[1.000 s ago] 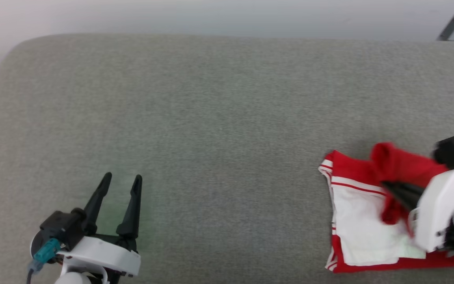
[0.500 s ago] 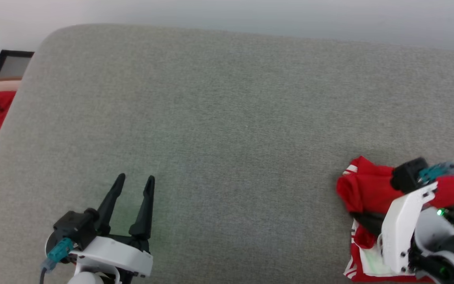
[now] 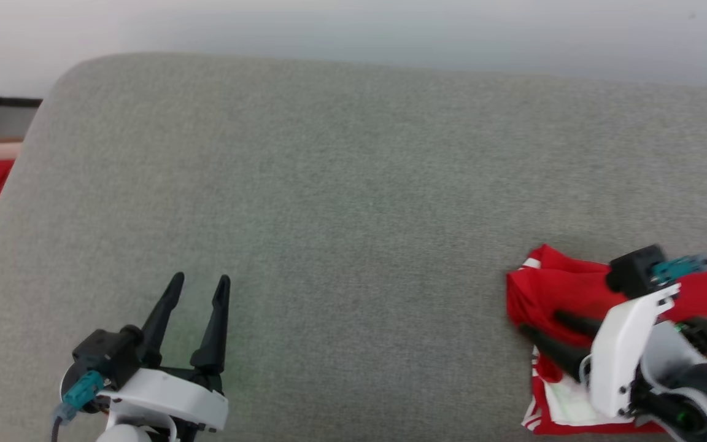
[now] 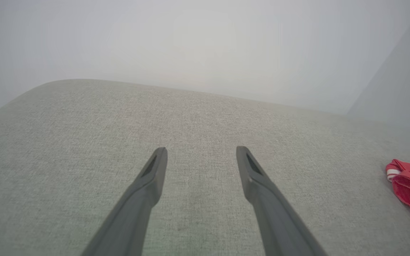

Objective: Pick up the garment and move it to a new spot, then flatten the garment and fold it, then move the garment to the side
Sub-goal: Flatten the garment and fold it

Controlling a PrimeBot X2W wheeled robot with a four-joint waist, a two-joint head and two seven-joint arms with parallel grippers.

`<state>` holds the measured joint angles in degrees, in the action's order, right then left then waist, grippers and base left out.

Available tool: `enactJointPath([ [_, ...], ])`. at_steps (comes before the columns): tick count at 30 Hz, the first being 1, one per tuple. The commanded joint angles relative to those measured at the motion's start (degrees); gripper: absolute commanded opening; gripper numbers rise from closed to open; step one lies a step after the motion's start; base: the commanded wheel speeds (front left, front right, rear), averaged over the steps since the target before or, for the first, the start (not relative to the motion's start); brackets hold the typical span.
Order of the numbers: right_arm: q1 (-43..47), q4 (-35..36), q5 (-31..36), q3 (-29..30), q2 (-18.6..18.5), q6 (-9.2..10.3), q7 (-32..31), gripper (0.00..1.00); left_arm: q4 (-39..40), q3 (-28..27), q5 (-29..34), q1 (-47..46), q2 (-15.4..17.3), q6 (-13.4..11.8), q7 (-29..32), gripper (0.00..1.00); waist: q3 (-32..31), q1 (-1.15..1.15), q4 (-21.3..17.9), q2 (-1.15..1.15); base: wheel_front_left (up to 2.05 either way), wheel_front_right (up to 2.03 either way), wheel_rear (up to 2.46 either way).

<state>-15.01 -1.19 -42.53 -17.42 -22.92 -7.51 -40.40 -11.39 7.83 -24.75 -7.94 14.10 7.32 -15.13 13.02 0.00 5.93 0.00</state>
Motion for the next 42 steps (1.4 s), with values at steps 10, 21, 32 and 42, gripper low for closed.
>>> enactJointPath([
  [10, -2.9, 0.1, -1.6, 4.6, -5.8, 0.06, 14.0, 1.0, -2.5, 2.3, -2.1, 0.3, 1.8, 0.2, 0.0, 1.0, -3.3, 0.0, -4.6, 0.0, 0.0, 0.0, 0.0],
  [21, 0.4, -12.0, 2.5, 1.9, -7.6, 0.05, 38.3, 1.0, -5.8, 1.2, -2.2, 1.7, 1.0, 0.2, 0.0, 1.0, -7.4, 0.0, -6.9, 0.0, 0.0, 0.0, 0.0],
  [32, 5.1, -16.1, 6.3, 4.9, -4.4, 0.05, 51.0, 1.0, -2.1, -3.4, 0.9, 9.5, 0.7, 0.2, 0.0, 1.0, -12.4, 0.0, -8.5, 0.0, 0.0, 0.0, 0.0],
  [42, 11.4, -11.4, 8.6, 8.7, -3.7, 0.05, 51.5, 1.0, 3.0, -6.5, 2.3, 15.4, -0.4, 0.2, 0.0, 1.0, -14.3, 0.0, -8.4, 0.0, 0.0, 0.0, 0.0],
])
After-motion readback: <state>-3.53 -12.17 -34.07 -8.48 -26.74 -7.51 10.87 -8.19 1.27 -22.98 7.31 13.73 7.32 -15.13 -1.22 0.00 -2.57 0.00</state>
